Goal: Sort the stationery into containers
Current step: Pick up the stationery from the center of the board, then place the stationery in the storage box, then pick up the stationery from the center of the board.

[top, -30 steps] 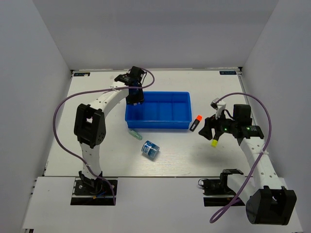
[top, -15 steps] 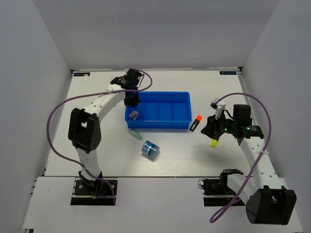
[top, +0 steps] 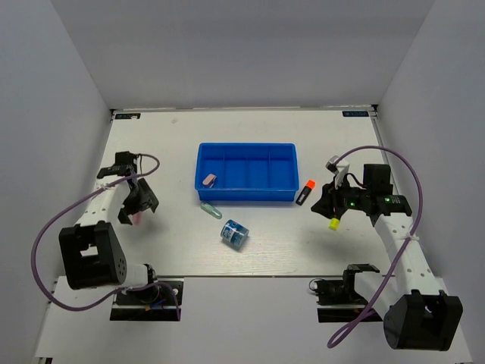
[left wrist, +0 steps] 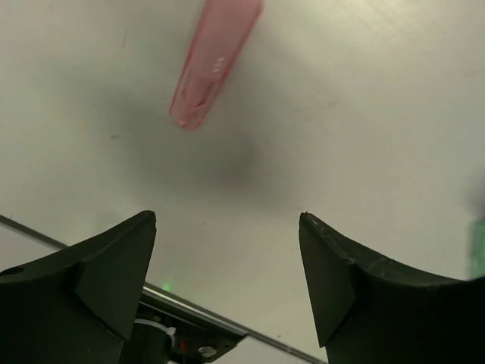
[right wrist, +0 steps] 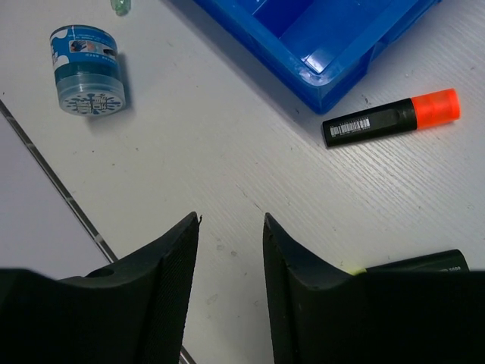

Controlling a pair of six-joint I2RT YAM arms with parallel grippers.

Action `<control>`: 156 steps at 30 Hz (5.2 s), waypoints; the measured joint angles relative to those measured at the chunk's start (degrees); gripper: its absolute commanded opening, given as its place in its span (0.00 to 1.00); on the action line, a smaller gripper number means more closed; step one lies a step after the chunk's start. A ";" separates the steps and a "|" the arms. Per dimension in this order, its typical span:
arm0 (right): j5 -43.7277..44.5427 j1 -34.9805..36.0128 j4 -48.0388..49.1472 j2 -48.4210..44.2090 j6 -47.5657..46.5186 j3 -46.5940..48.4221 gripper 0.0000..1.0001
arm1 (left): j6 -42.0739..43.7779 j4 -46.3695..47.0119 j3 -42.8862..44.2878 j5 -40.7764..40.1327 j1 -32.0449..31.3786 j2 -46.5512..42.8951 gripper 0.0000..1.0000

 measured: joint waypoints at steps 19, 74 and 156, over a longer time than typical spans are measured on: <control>-2.54 -0.02 -1.01 -0.87 -0.17 0.46 0.44 | 15.04 7.69 -1.40 1.44 3.80 11.47 0.78; -5.31 -0.07 -2.64 1.66 -2.89 0.46 0.77 | 4.35 9.79 44.96 15.34 -35.10 36.96 0.19; 44.37 60.13 14.40 66.58 21.57 46.10 0.73 | -33.77 -21.42 -13.33 -51.78 -51.89 -53.94 0.99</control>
